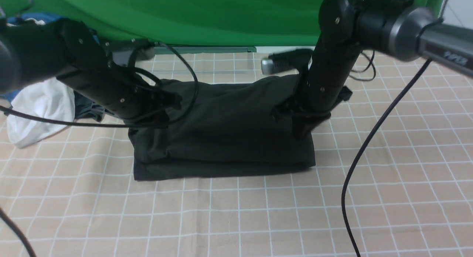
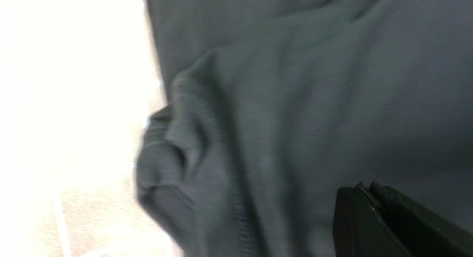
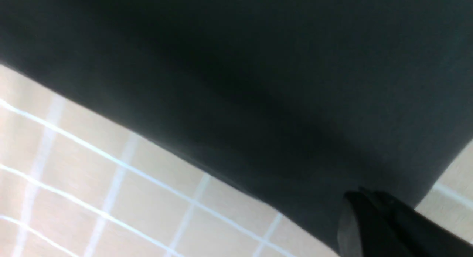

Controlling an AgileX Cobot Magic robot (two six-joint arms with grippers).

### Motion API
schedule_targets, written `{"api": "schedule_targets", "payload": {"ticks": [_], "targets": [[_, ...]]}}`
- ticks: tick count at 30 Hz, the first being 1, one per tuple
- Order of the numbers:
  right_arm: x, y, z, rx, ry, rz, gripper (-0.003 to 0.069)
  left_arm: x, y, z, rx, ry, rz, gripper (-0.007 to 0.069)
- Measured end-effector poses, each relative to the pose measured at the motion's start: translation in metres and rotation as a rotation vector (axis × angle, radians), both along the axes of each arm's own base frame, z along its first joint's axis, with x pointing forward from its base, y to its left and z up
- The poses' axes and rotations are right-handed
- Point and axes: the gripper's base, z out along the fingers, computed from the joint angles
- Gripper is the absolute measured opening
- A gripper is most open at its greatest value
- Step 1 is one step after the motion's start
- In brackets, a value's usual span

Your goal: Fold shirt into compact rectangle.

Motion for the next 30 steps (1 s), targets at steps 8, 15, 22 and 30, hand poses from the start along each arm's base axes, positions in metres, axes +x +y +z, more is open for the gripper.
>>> {"api": "schedule_targets", "payload": {"ticks": [8,15,22,30], "targets": [[-0.001,0.014,-0.027,-0.027,0.061,0.031,0.0037,-0.016,0.006,-0.042,0.075,0.163,-0.006,0.0019],[-0.003,0.008,-0.042,-0.094,0.117,0.031,0.0037,-0.021,0.017,-0.051,0.173,0.186,0.052,0.0019],[-0.013,-0.002,0.021,-0.065,-0.024,0.033,0.0037,-0.030,0.021,0.015,0.177,0.021,0.045,0.0019],[-0.076,-0.034,0.162,0.084,-0.352,0.019,0.0037,-0.094,0.034,0.119,0.131,-0.291,0.062,0.0019]]}}
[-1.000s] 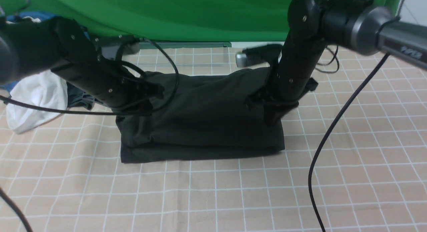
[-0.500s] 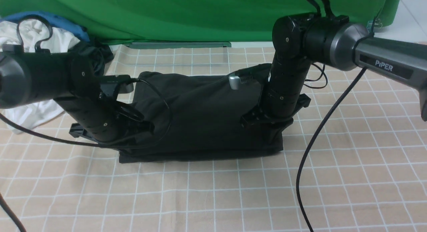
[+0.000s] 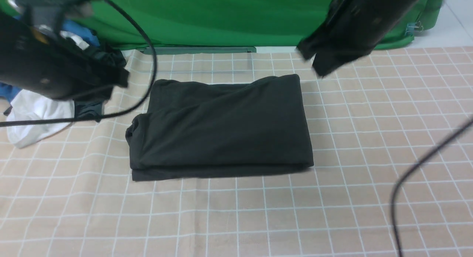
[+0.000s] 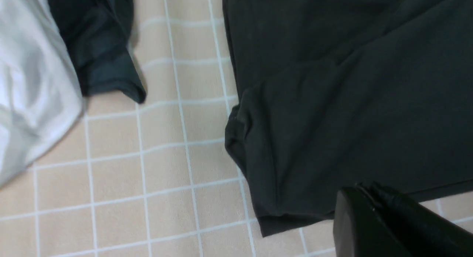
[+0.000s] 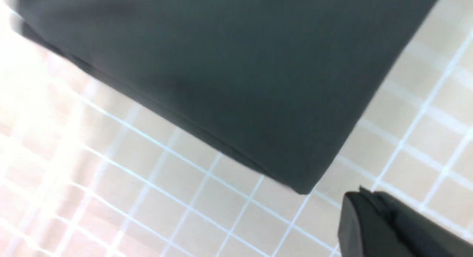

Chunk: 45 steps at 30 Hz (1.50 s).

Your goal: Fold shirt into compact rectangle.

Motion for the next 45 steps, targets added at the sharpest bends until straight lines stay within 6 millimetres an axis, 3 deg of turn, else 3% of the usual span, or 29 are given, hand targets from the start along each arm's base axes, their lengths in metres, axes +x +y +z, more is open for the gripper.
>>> {"api": "schedule_targets", "payload": {"ticks": [3,5,8,11,12,14,19,22,29,38,45], "targets": [[-0.038,-0.019,0.046,0.066,-0.181,-0.007,0.0037,-0.036,0.006,0.027,-0.023,-0.117,0.001,0.0019],[-0.063,-0.034,0.066,0.104,-0.297,-0.018,0.0037,-0.063,0.011,0.041,-0.038,-0.195,0.004,0.0019],[-0.100,-0.057,0.081,0.146,-0.481,-0.037,0.0037,-0.100,0.018,0.048,-0.061,-0.280,0.012,0.0019],[-0.140,-0.080,0.074,0.182,-0.645,-0.048,0.0037,-0.135,0.024,0.043,-0.101,-0.336,0.031,0.0019],[-0.163,-0.092,0.071,0.229,-0.750,-0.054,0.0037,-0.153,0.028,0.037,-0.126,-0.368,0.045,0.0019],[-0.179,-0.100,0.058,0.272,-0.829,-0.058,0.0037,-0.170,0.031,0.029,-0.149,-0.414,0.054,0.0019],[-0.237,-0.127,0.015,0.475,-1.105,-0.084,0.0037,-0.196,0.035,-0.006,-0.197,-0.461,0.064,0.0019],[-0.259,-0.137,-0.007,0.561,-1.258,-0.082,0.0037,-0.204,0.034,-0.023,-0.242,-0.477,0.068,0.0019],[-0.285,-0.149,-0.029,0.660,-1.433,-0.081,0.0059,-0.201,0.034,-0.039,-0.292,-0.532,0.081,0.0019],[-0.288,-0.151,-0.028,0.670,-1.453,-0.080,0.0171,-0.199,0.035,-0.028,-0.321,-0.659,0.092,0.0019],[-0.288,-0.151,-0.028,0.674,-1.449,-0.081,0.0197,-0.199,0.035,-0.029,-0.304,-0.655,0.090,0.0019]]}}
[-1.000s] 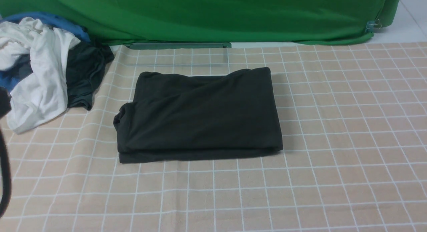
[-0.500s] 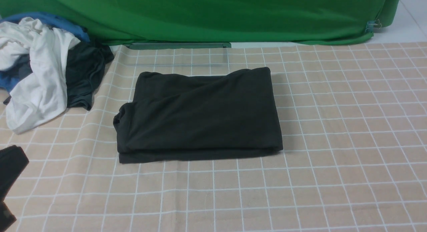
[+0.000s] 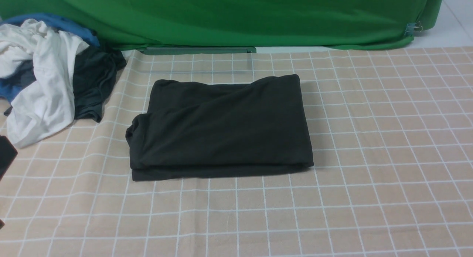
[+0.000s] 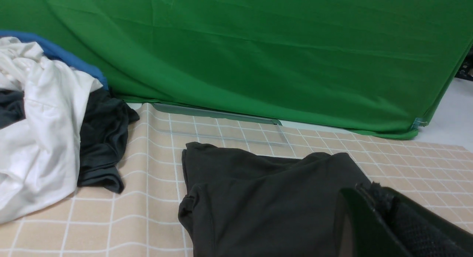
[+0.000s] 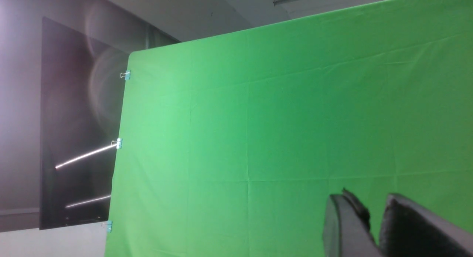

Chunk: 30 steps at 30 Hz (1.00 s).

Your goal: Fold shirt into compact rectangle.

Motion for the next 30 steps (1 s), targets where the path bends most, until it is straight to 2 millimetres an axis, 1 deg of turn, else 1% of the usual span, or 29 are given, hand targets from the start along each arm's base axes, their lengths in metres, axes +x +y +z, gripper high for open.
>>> {"api": "schedule_targets", "payload": {"ticks": [7,13,16,18,20,21,22,26,28,30], "targets": [[0.000,0.000,0.000,0.007,0.004,0.005,0.0214,0.000,0.000,0.000,0.013,0.000,0.003,0.0020],[0.000,0.000,0.000,0.008,0.006,0.006,0.0217,0.001,0.003,-0.001,0.074,-0.012,0.020,0.0020],[0.000,0.000,0.000,0.009,0.006,0.007,0.0217,0.002,0.004,-0.006,0.120,-0.052,0.032,0.0020],[0.000,0.000,0.000,0.009,0.006,0.007,0.0217,0.001,0.006,-0.015,0.165,-0.107,0.048,0.0020],[0.000,0.000,0.000,0.009,0.006,0.007,0.0217,-0.001,0.008,-0.033,0.221,-0.159,0.080,0.0020],[0.000,0.000,0.000,0.009,0.006,0.007,0.0217,-0.002,0.009,-0.038,0.234,-0.183,0.093,0.0020],[0.000,0.000,0.000,0.009,0.006,0.007,0.0217,-0.002,0.010,-0.054,0.261,-0.194,0.116,0.0020],[0.000,0.000,0.000,0.009,0.006,0.007,0.0226,0.000,0.015,-0.099,0.333,-0.171,0.178,0.0020],[0.000,0.000,0.000,0.009,0.006,0.007,0.0230,0.001,0.017,-0.112,0.349,-0.141,0.201,0.0020],[0.000,0.000,0.000,0.010,0.004,0.007,0.0235,0.001,0.018,-0.117,0.358,-0.102,0.213,0.0020]]}}
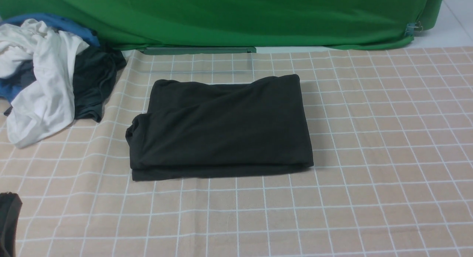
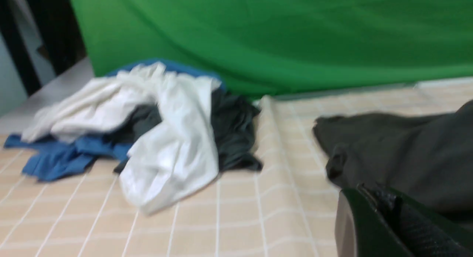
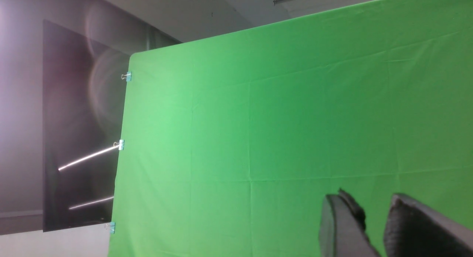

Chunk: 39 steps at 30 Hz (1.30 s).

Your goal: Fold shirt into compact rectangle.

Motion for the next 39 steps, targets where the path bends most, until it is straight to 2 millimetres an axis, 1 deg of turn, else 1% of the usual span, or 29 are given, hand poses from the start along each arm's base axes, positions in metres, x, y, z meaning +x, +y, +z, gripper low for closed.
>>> {"api": "schedule_targets", "payload": {"ticks": [7,34,36,39], "targets": [[0.000,0.000,0.000,0.000,0.001,0.000,0.0235,-0.001,0.000,-0.009,-0.009,0.095,0.002,0.0020],[0.000,0.000,0.000,0.000,0.001,0.000,0.0237,-0.001,0.000,-0.010,-0.009,0.104,0.002,0.0022],[0.000,0.000,-0.002,-0.021,0.008,-0.011,0.0237,-0.001,0.000,-0.010,-0.009,0.104,0.002,0.0022],[0.006,0.001,-0.019,-0.112,0.075,-0.084,0.0237,-0.001,0.000,-0.010,-0.008,0.104,0.002,0.0022]]}}
